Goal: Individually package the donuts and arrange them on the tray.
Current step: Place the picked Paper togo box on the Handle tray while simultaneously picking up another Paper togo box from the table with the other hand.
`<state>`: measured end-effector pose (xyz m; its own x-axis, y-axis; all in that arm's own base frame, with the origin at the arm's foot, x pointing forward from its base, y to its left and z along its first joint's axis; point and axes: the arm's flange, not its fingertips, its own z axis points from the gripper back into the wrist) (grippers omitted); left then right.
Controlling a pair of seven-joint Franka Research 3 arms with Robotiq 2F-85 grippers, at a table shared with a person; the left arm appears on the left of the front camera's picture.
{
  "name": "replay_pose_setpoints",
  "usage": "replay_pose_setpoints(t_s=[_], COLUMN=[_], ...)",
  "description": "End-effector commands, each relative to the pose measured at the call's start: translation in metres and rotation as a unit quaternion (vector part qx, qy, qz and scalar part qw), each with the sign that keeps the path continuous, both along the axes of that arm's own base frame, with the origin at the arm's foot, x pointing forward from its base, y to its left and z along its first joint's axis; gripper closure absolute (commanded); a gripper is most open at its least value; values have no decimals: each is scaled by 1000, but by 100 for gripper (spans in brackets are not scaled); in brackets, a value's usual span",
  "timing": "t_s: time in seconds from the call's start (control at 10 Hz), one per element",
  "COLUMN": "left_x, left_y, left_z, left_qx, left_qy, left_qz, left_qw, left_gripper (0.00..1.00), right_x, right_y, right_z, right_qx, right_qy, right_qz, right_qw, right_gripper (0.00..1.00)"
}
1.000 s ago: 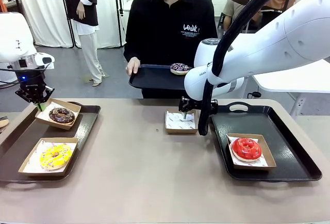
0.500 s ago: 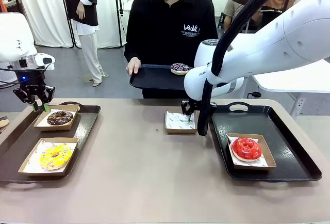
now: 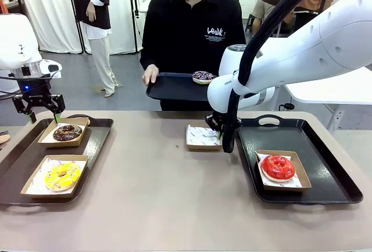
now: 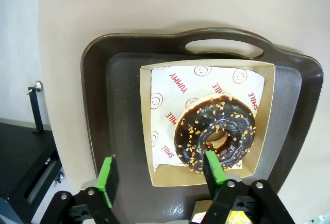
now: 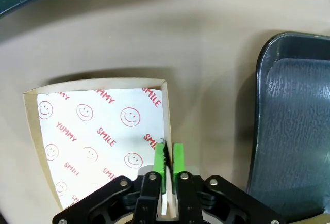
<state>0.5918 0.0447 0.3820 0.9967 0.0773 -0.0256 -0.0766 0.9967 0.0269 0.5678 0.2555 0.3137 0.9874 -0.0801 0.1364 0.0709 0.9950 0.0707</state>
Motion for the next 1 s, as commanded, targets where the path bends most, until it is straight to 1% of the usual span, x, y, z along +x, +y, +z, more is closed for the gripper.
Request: replay_pose_setpoints(t_s=[0.0, 0.2, 0.3, 0.4, 0.5, 0.6, 0.7, 0.8, 0.9], left_x=[1, -4, -14, -29, -47, -71, -99, -124, -147], left_y=[-1, 2, 6, 12, 23, 36, 54, 75, 97], left_z=[4, 10, 19, 33, 50, 67, 84, 96, 104], left_qx=[-3, -20, -45, -84, -139, -189, -231, -275, -326], left_qy=[4, -1, -9, -12, -24, -32, -36, -53, -66], left_qz=[5, 2, -3, -18, -32, -48, -51, -54, -49], left_qw=[1000, 1000, 999, 996, 990, 980, 971, 958, 942], left_gripper=[0, 0, 0, 0, 0, 0, 0, 0, 0], right_x=[3, 2, -4, -8, -11, -12, -12, -6, 0], right_y=[0, 2, 6, 11, 15, 19, 26, 31, 35], right_z=[-2, 3, 15, 32, 55, 80, 105, 122, 137], right_qx=[7, 6, 6, 1, -6, -13, -17, -21, -22], right_qy=[9, 7, 14, 11, 4, -6, -16, -20, -21], right_qz=[4, -6, -6, 0, 2, -16, -12, -23, -29], right_qw=[1000, 1000, 1000, 1000, 1000, 1000, 1000, 999, 999], right_gripper=[100, 100, 100, 100, 100, 100, 100, 100, 100])
